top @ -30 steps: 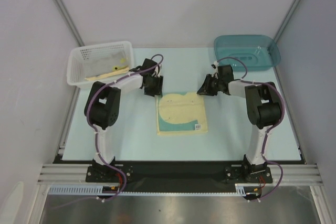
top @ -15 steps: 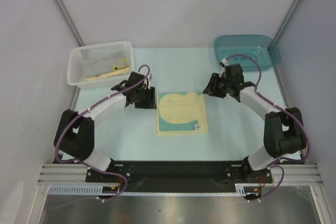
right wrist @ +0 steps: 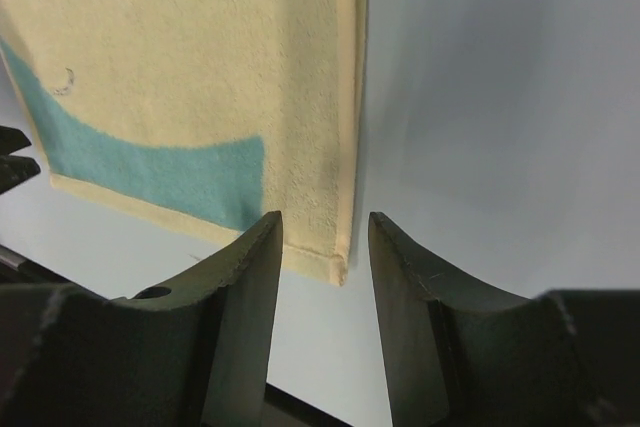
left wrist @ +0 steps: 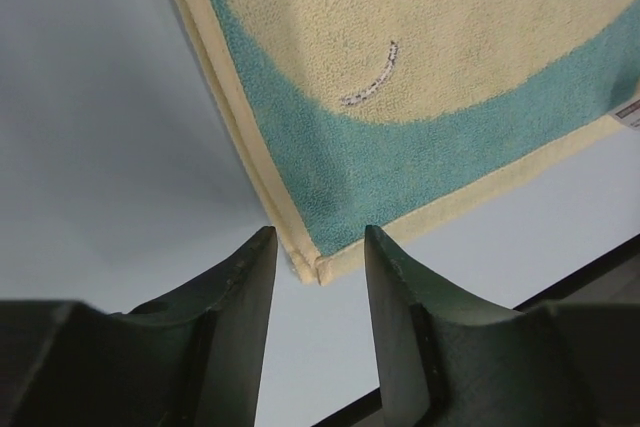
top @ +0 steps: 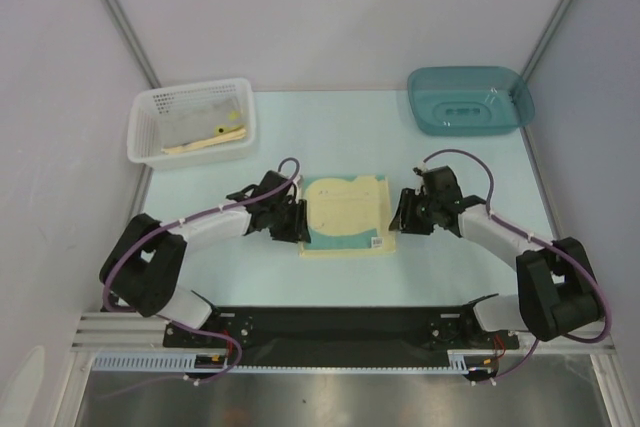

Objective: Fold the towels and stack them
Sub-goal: Fold the towel

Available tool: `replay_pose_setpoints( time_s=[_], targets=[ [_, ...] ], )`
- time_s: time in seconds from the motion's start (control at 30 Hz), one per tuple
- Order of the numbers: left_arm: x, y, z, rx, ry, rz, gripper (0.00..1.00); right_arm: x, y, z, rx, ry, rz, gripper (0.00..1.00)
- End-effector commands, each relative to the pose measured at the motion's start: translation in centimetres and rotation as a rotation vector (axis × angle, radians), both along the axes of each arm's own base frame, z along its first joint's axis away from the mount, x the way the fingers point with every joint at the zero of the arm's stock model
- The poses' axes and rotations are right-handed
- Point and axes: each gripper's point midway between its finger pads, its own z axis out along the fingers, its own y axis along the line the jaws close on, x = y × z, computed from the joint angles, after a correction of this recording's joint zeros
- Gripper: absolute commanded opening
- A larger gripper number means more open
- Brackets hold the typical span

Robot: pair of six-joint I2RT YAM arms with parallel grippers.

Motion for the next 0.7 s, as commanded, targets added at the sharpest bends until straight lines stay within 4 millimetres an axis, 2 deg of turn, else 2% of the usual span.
replay_pose_setpoints(
  time_s=[0.0,0.2,0.3,0.33,0.4,0.53,0.67],
  targets=[
    [0.0,-0.5,-0.5,-0.024,0.002,0.024,0.45,0.0,-0.4,0.0,-0.004,-0.034,-0.032,0.45],
    [-0.8,0.2,-1.7,0.025,0.035,0.02,0.29,-0.4,-0.6,-0.7,-0.015,-0.023,-0.031,0.46],
    [-1.0,0.4,-1.6,0.035,0.036,0.015,0.14,-1.0,-0.6,-1.2,-0.016,-0.008,-0.031,0.45],
    [-1.0,0.4,-1.4,0.037,0.036,0.013,0.07,-1.2,-0.7,-1.5,-0.017,-0.001,-0.028,0.45],
    [-1.0,0.4,-1.2,0.037,0.033,0.011,0.0,-1.7,-0.6,-2.1,-0.019,0.006,-0.023,0.45],
    [-1.0,0.4,-0.7,0.032,0.03,0.005,0.0,-2.5,-0.2,-3.0,-0.013,0.028,-0.012,0.45],
    [-1.1,0.9,-0.7,0.056,0.03,0.008,0.0,-2.6,0.1,-3.0,-0.008,0.023,-0.011,0.45]
  ],
)
